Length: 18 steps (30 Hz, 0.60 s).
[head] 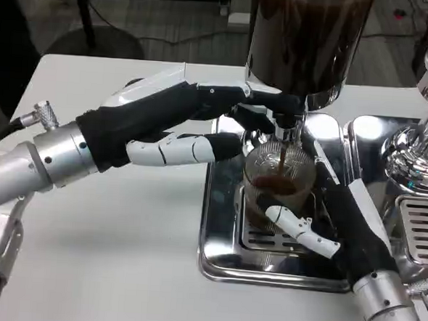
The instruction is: Grasp the cup under the faucet to collect the drink, then remove the cup.
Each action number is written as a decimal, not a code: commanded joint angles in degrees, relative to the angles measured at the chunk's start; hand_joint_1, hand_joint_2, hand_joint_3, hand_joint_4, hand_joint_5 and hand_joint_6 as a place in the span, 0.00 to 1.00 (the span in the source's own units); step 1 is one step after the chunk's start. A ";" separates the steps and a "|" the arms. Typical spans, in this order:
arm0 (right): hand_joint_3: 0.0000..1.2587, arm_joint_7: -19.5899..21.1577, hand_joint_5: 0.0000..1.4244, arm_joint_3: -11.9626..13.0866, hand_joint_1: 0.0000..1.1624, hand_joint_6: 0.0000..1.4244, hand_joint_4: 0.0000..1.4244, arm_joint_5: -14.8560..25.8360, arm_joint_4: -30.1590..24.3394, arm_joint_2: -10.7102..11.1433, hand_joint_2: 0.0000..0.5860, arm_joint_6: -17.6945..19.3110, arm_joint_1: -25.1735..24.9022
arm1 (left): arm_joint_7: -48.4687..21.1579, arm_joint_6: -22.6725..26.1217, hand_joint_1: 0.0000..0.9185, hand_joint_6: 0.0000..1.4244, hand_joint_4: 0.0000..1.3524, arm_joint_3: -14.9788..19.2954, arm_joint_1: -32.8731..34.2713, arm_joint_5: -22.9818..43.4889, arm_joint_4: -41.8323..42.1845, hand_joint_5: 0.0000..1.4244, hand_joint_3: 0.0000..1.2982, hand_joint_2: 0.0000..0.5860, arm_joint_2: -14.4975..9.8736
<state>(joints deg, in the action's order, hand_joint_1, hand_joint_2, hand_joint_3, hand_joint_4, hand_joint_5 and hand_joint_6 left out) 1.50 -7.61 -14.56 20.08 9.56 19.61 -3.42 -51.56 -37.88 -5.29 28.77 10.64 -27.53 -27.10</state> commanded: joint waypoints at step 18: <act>0.00 -0.08 0.00 -0.61 0.45 0.04 0.00 -0.82 -0.37 -0.29 0.29 -0.58 -0.86 | 7.28 0.76 0.01 0.30 0.14 8.06 -2.93 0.45 1.29 0.22 0.18 0.18 -0.74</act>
<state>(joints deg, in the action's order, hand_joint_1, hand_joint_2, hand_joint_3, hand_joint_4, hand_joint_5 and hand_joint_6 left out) 1.18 -8.09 -15.24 19.99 9.55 19.53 -3.83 -45.29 -37.87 1.77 26.69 10.82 -27.25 -27.08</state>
